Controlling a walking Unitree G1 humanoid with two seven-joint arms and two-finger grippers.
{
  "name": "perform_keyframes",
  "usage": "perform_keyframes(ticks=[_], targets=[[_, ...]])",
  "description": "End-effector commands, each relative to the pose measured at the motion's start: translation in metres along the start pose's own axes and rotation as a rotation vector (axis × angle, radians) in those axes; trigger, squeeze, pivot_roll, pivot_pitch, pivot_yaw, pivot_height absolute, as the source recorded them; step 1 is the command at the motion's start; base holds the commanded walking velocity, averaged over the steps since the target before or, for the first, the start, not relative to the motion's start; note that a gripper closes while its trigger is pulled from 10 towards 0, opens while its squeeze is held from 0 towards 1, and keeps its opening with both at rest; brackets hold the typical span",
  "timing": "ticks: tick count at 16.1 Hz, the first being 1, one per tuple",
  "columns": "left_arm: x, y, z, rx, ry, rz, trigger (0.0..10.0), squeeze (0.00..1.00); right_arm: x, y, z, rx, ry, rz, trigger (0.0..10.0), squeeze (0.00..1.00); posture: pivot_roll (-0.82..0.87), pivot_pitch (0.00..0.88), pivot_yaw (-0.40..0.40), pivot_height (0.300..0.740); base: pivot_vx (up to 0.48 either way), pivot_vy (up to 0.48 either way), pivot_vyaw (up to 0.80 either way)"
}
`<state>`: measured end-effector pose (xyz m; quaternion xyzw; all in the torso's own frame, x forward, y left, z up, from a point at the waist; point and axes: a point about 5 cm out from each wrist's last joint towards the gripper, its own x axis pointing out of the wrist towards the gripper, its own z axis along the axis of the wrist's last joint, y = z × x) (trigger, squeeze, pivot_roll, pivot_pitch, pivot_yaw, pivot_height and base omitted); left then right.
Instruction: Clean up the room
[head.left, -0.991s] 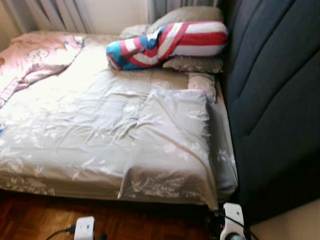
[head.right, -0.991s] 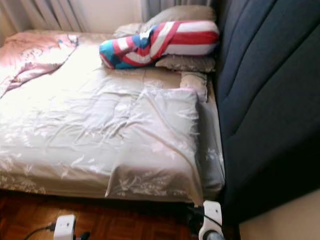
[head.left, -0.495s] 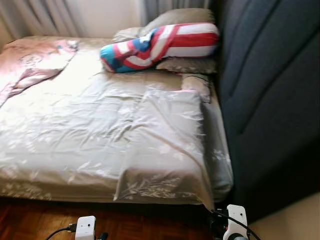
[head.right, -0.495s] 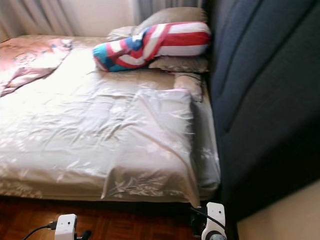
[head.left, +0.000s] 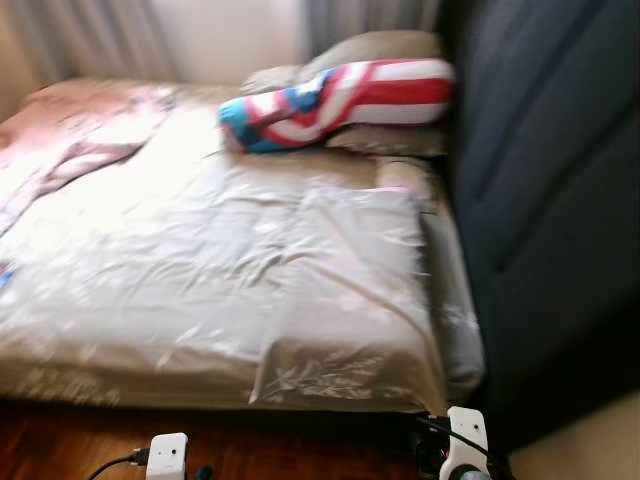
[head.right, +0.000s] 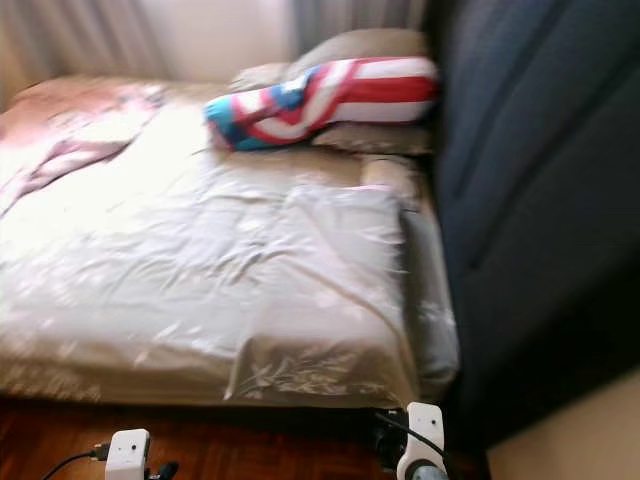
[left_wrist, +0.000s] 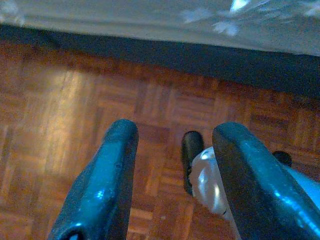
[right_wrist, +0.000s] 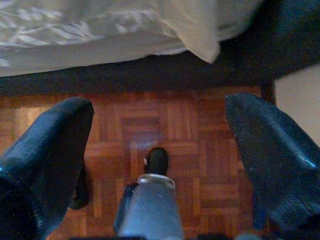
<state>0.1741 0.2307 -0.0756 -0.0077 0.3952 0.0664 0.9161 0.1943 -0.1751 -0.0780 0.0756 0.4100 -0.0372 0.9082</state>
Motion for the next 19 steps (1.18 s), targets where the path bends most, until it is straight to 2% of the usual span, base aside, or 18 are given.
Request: perform_keyframes(ticks=[1,6,9,10,12,13,16,18,19], targets=[[-0.002,-0.003,-0.007,0.0,0.017,-0.016,10.0,0.0,-0.001,-0.004,-0.001,0.011,0.004,-0.017,10.0,0.0,0.08,0.103,-0.042,0.74,0.0,0.0,0.0],[-0.002,-0.006,-0.002,0.011,-0.031,-0.066,10.0,0.0,-0.001,-0.004,-0.002,0.017,0.0,-0.016,10.0,0.0,0.08,0.099,-0.039,0.74,0.0,0.0,0.0],[-0.002,-0.007,-0.003,0.039,-0.018,-0.085,10.0,0.0,-0.001,-0.004,0.0,0.014,-0.008,-0.01,10.0,0.0,0.08,0.095,-0.039,0.74,0.0,0.0,0.0],[-0.002,-0.006,-0.004,0.059,-0.002,-0.086,10.0,0.0,-0.001,-0.004,0.0,0.013,-0.009,-0.01,10.0,0.0,0.08,0.095,-0.039,0.74,0.0,0.0,0.0],[-0.001,-0.003,-0.006,0.203,0.048,-0.051,10.0,0.0,0.0,-0.004,0.001,0.01,-0.011,-0.012,10.0,0.0,0.07,0.083,-0.037,0.74,0.0,0.0,0.0],[-0.001,-0.001,-0.007,0.235,0.059,-0.02,10.0,0.0,0.0,-0.005,0.001,0.01,-0.011,-0.013,10.0,0.0,0.07,0.083,-0.037,0.74,0.0,0.0,0.0],[-0.002,0.005,-0.007,0.2,0.036,0.096,10.0,0.0,-0.001,-0.006,0.001,0.007,-0.012,-0.014,10.0,0.0,0.07,0.071,-0.038,0.74,0.0,0.0,0.0],[-0.003,0.003,-0.004,0.123,-0.027,0.095,10.0,0.0,-0.001,-0.006,0.002,0.006,-0.016,-0.012,10.0,0.0,0.07,0.064,-0.041,0.74,0.0,0.0,0.0],[-0.003,0.0,-0.001,0.057,-0.066,0.065,10.0,0.0,0.0,-0.005,0.004,0.003,-0.028,-0.006,10.0,0.0,0.06,0.058,-0.044,0.74,0.0,0.0,0.0]])
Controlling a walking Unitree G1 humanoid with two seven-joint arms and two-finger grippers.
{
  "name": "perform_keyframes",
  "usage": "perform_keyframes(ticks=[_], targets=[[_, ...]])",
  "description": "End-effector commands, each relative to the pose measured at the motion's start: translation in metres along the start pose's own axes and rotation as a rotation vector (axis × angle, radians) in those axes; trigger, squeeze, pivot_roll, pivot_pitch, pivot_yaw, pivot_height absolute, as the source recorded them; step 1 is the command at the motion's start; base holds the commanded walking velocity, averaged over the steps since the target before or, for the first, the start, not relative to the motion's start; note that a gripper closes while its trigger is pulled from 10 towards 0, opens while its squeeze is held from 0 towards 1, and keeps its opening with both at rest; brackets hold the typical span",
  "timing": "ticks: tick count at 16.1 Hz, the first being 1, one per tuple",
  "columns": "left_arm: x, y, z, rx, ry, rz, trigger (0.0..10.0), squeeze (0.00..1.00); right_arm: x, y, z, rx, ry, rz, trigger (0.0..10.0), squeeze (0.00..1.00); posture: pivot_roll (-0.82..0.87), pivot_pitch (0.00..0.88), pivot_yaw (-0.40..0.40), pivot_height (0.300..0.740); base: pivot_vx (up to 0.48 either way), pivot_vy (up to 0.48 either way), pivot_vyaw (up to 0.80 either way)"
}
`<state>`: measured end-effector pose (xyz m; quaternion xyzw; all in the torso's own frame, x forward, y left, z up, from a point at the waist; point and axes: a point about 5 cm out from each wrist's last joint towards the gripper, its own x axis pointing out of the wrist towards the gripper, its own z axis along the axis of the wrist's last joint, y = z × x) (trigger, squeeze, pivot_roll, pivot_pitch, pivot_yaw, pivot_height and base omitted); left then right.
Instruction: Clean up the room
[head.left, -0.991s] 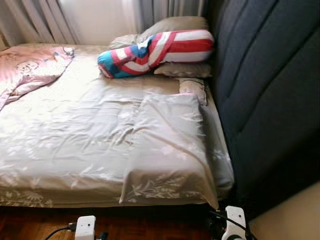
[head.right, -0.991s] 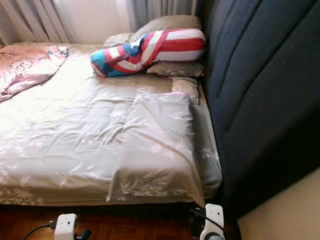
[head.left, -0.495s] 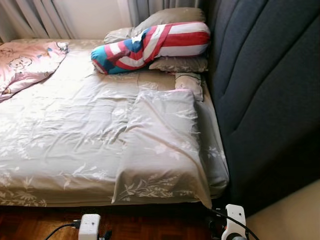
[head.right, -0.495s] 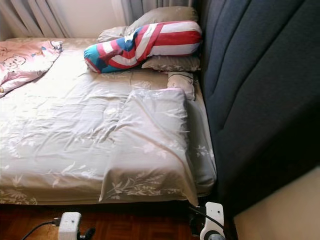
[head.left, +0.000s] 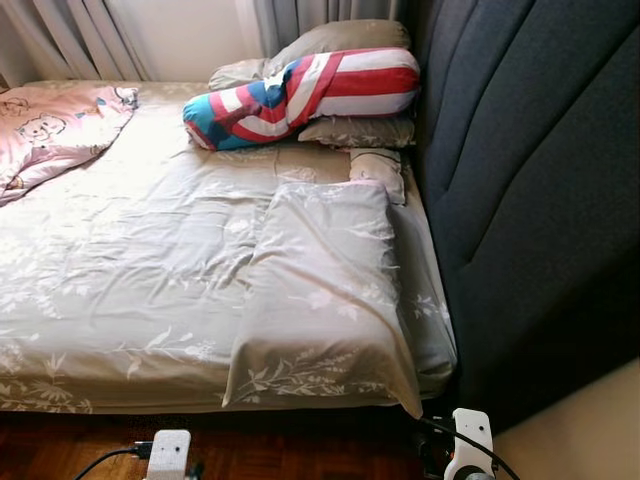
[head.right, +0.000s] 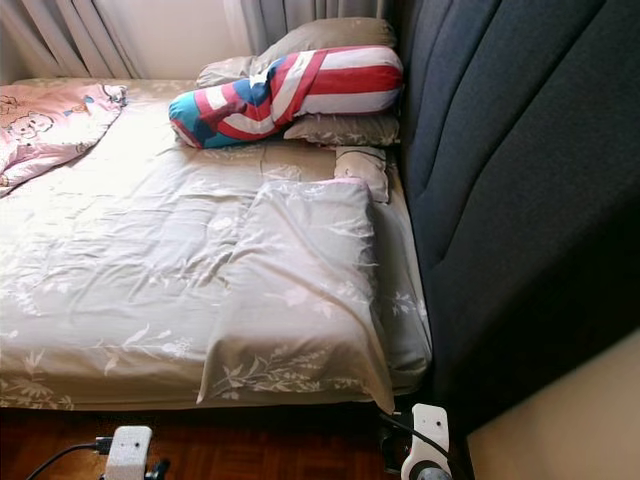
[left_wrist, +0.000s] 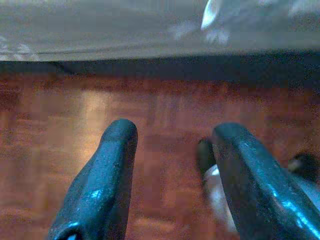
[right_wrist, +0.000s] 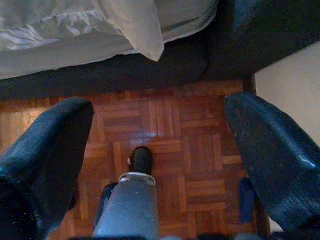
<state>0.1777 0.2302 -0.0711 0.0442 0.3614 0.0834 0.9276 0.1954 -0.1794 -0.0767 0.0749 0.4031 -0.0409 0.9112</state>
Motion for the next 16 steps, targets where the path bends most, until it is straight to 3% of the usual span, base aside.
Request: perform_keyframes(ticks=[1,4,5,6,7,9,12,14,16], targets=[[-0.003,0.0,-0.006,-0.038,-0.004,-0.006,10.0,0.0,0.0,-0.001,0.003,-0.002,-0.021,0.005,10.0,0.0,0.06,0.056,-0.045,0.74,0.0,0.0,0.0],[-0.005,-0.002,-0.002,-0.06,-0.067,-0.009,10.0,0.0,0.002,0.0,0.02,0.004,-0.108,0.024,10.0,0.0,0.06,0.049,-0.05,0.74,0.0,0.0,0.0],[0.001,-0.003,0.025,0.001,-0.2,-0.036,10.0,0.0,0.003,0.001,0.031,-0.003,-0.164,0.039,10.0,0.0,0.05,0.046,-0.051,0.74,0.0,0.0,0.0],[0.006,-0.003,0.084,0.016,-0.456,-0.047,10.0,0.0,0.003,0.003,0.04,-0.006,-0.21,0.055,10.0,0.0,0.05,0.043,-0.051,0.74,0.0,0.0,0.0],[0.003,-0.002,0.107,0.01,-0.566,-0.04,10.0,0.0,0.003,0.005,0.048,-0.005,-0.253,0.074,10.0,0.0,0.05,0.042,-0.051,0.74,0.0,0.0,0.0],[-0.005,0.007,0.131,0.002,-0.688,-0.021,10.0,0.0,0.002,0.008,0.071,0.004,-0.367,0.108,10.0,0.0,0.04,0.039,-0.054,0.74,0.0,0.0,0.0],[-0.013,0.008,0.154,-0.006,-0.792,-0.031,10.0,0.0,-0.002,0.008,0.09,0.005,-0.491,0.11,10.0,0.0,0.05,0.048,-0.062,0.74,0.0,0.0,0.0],[-0.016,-0.002,0.158,0.021,-0.797,-0.117,10.0,0.0,-0.006,0.008,0.098,0.016,-0.563,0.1,10.0,0.0,0.05,0.063,-0.062,0.74,0.0,0.0,0.0],[-0.02,-0.006,0.154,-0.016,-0.779,-0.123,10.0,0.0,-0.012,0.008,0.101,0.012,-0.619,0.101,10.0,0.0,0.04,0.077,-0.061,0.74,0.0,0.0,0.0]])
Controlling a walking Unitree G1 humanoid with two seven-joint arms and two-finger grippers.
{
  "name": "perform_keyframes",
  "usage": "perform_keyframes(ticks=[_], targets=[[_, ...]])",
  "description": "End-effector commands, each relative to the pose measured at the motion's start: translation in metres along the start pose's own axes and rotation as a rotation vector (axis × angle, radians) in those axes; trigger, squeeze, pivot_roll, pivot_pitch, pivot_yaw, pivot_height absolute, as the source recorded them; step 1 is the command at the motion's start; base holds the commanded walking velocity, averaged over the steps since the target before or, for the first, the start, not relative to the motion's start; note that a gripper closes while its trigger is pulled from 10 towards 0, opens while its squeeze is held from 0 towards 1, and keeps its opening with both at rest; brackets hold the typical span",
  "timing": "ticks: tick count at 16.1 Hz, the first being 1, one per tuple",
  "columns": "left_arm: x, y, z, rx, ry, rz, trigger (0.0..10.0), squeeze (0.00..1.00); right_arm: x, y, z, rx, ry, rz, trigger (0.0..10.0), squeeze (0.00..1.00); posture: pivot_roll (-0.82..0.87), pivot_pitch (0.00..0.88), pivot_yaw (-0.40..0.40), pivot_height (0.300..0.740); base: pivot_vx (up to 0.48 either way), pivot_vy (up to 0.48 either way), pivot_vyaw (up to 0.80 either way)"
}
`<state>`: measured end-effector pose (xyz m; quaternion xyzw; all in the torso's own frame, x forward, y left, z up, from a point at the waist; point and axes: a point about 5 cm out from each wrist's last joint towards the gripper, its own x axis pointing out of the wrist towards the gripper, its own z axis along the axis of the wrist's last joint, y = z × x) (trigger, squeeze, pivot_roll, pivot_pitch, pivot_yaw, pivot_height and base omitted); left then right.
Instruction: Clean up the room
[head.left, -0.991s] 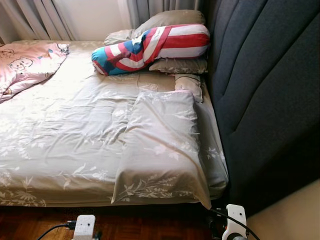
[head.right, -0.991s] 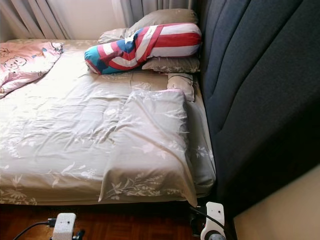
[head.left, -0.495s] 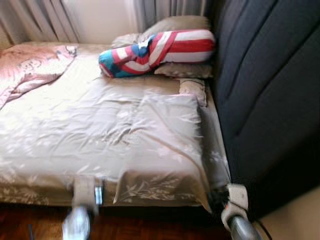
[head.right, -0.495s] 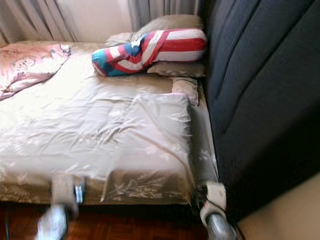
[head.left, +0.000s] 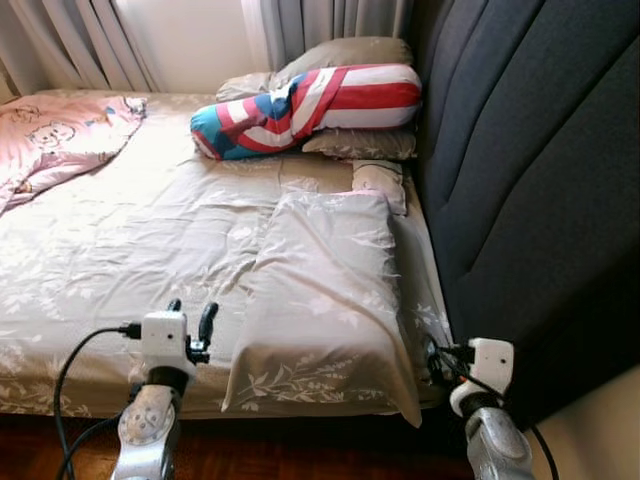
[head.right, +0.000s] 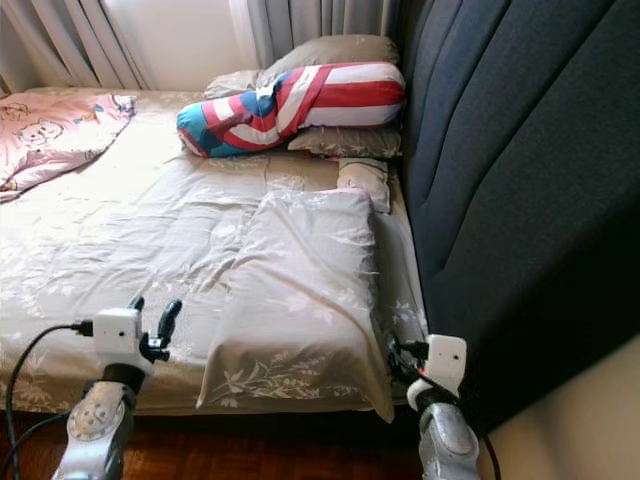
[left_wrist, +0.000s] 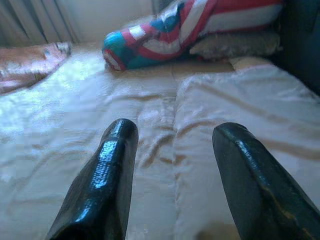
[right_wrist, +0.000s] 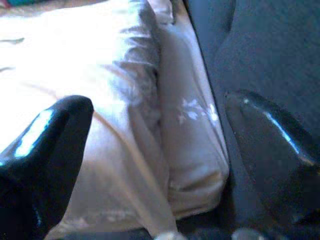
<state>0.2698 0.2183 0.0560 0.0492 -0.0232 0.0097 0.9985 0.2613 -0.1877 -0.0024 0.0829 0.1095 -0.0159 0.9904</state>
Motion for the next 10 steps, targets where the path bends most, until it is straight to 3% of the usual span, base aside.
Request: perform_keyframes(ticks=[1,5,10], targets=[[-0.003,-0.001,-0.002,-0.021,0.02,0.004,10.0,0.0,-0.001,0.0,0.003,0.008,-0.027,-0.007,10.0,0.0,0.04,0.083,-0.061,0.74,0.0,0.0,0.0],[-0.004,-0.008,-0.003,-0.041,0.047,0.002,10.0,0.0,-0.001,0.006,0.004,0.023,-0.038,-0.01,10.0,0.0,0.04,0.093,-0.06,0.74,0.0,0.0,0.0],[-0.003,-0.008,-0.001,-0.05,0.068,0.008,10.0,0.0,0.002,0.011,0.007,0.028,-0.036,0.009,10.0,0.0,0.04,0.103,-0.062,0.74,0.0,0.448,0.0]])
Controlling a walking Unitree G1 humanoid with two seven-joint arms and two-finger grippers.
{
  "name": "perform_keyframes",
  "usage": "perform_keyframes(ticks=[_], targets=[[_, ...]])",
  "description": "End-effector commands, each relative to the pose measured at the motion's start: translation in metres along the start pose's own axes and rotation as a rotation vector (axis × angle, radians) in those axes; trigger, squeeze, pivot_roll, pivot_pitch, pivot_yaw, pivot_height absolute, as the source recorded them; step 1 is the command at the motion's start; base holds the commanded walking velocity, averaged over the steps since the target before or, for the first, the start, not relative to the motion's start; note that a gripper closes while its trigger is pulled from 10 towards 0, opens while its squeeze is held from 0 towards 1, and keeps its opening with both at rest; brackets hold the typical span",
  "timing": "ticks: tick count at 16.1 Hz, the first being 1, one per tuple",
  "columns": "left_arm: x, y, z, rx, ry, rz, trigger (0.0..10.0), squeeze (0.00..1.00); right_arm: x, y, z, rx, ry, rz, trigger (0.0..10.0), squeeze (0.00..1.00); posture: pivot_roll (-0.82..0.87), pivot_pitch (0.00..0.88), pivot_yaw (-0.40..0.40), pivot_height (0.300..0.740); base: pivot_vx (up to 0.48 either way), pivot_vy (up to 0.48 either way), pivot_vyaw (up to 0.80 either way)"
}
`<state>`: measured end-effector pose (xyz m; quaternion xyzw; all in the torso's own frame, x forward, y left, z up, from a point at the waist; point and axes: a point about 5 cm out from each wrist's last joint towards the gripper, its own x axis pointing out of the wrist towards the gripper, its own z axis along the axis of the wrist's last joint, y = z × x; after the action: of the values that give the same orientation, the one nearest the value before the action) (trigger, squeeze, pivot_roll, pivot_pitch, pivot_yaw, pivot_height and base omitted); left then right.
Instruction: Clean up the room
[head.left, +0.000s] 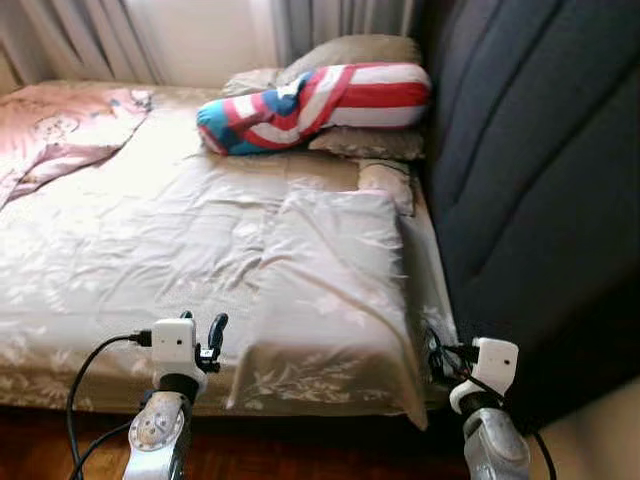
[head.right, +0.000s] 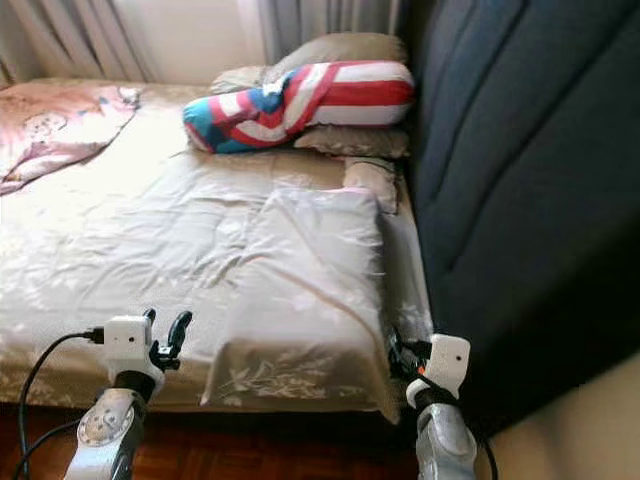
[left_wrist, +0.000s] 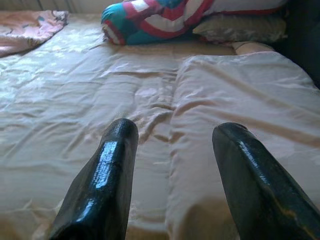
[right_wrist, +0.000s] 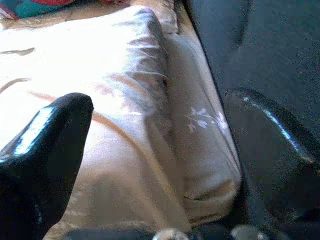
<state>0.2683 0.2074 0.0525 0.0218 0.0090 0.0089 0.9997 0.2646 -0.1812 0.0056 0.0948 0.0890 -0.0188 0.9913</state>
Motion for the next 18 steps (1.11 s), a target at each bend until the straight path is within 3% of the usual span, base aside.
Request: perform_keyframes(ticks=[1,3,11,18], targets=[[-0.001,0.003,0.002,0.005,0.004,0.012,10.0,0.0,0.0,0.003,-0.001,0.003,0.009,0.01,10.0,0.0,0.04,0.104,-0.062,0.74,0.0,0.48,0.0],[-0.001,0.004,0.004,0.006,0.005,0.017,10.0,0.0,-0.001,0.003,-0.001,0.002,0.014,0.009,10.0,0.0,0.04,0.105,-0.063,0.74,0.0,0.377,0.0],[0.004,-0.007,0.014,-0.019,-0.014,-0.031,10.0,0.0,0.001,0.005,-0.001,0.014,0.024,0.013,10.0,0.0,0.05,0.1,-0.056,0.74,0.0,0.0,0.0],[-0.004,-0.007,0.009,-0.034,0.011,-0.016,10.0,0.0,0.002,0.007,-0.001,0.013,0.035,0.04,10.0,0.0,0.04,0.091,-0.051,0.74,0.0,0.0,0.0]])
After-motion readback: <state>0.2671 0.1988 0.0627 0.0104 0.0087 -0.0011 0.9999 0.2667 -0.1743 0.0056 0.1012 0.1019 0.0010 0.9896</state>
